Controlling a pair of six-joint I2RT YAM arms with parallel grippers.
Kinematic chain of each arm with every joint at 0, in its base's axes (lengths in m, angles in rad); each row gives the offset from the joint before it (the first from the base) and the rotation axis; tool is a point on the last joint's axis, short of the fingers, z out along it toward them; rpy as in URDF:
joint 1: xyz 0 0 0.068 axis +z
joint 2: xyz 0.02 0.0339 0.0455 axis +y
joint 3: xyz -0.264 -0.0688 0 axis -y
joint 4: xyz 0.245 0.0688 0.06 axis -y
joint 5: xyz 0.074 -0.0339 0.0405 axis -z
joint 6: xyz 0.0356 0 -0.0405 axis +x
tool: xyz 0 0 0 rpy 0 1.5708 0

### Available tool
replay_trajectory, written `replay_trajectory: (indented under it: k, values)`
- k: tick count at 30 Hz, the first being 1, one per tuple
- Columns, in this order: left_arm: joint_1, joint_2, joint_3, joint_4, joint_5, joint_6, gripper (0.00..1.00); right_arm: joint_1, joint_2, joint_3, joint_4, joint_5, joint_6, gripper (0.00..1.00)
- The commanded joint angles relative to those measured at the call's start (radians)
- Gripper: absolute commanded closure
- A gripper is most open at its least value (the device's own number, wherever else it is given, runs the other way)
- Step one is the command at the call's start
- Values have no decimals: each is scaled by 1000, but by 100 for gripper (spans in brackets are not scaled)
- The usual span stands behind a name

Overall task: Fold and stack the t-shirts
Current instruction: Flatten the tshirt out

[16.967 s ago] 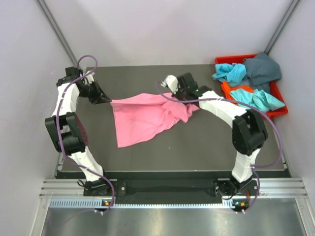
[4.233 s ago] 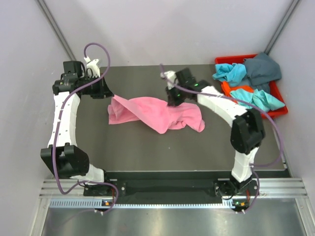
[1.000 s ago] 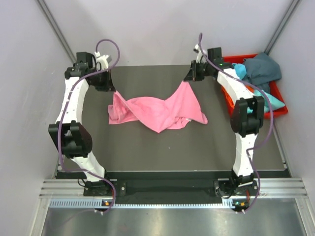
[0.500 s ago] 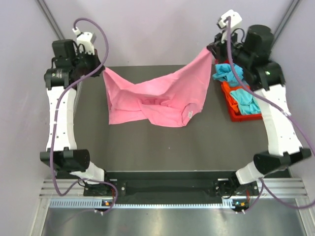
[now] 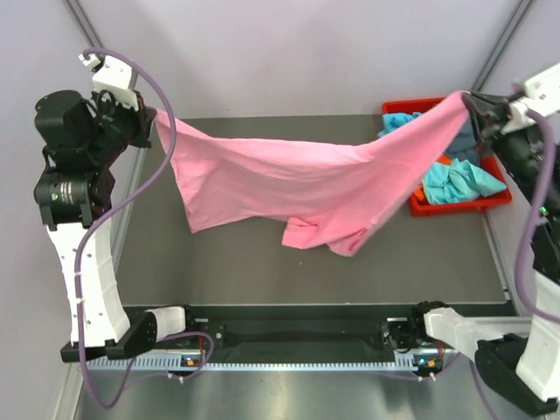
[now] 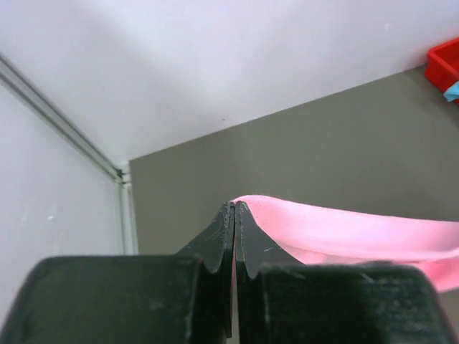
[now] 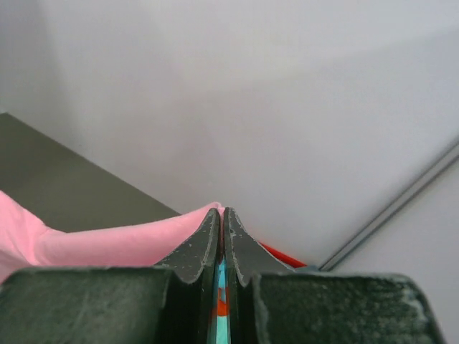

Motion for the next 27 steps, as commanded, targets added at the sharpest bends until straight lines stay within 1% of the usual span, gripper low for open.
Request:
replay_trajectory:
  k: [1, 6, 10, 15, 18, 23, 27]
  values:
    - [-2, -55, 47, 16, -45, 88, 100, -54, -74, -11, 1, 22, 36, 100]
    - [-3, -100, 130, 35, -39, 123, 100, -93, -152, 26, -11, 31, 52, 100]
    - [-2, -129, 172, 84, -65, 111, 100, -148, -179, 119, -22, 23, 88, 100]
    - [-2, -152, 184, 166, -71, 89, 100, -185, -131, 277, -27, 0, 128, 100]
    - [-3, -158, 183, 183, -79, 86, 100, -196, -107, 322, -18, -7, 145, 100]
    - [-2, -179, 149, 219, -116, 88, 100, -202, -100, 293, 35, 5, 158, 100]
    - [0, -189, 172, 236, -111, 86, 100, -213, -60, 414, 15, -20, 147, 100]
